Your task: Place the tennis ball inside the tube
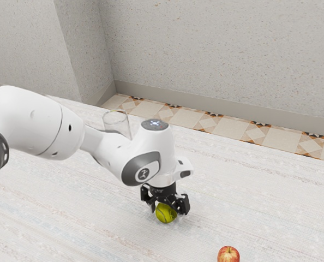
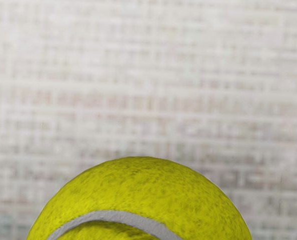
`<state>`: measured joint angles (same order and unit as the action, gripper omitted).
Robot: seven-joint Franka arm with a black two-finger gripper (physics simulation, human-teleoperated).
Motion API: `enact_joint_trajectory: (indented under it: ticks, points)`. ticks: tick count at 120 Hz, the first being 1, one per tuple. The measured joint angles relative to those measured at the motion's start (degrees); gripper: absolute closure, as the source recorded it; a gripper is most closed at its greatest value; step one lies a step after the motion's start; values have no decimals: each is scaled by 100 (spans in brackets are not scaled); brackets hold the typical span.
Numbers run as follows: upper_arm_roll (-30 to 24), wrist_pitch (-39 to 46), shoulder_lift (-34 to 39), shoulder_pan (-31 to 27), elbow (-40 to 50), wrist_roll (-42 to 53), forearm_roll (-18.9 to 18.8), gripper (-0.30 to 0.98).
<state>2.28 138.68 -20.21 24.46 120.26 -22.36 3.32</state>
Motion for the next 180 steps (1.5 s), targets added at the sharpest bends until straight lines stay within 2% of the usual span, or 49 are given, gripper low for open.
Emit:
enact_joint_trajectory:
  ticks: [13, 36, 65, 77, 103, 123, 152, 180]
  points:
    - [0, 51, -19, 4, 0, -12, -5, 1]
    - [11, 93, -9, 7, 0, -15, -78, 22]
    - [26, 31, 120, 7, -110, -70, -132, 32]
    - [66, -490, 311, 5, -729, -94, -308, 33]
    - [168, -2367, 656, 4, -2580, -99, -1255, 30]
    - [324, -3438, 757, -382, -3227, -30, -1656, 30]
    - [305, -4230, 751, -1326, -3564, 259, -1748, 29]
    - [261, -4466, 503, -1552, -3773, 511, -1719, 29]
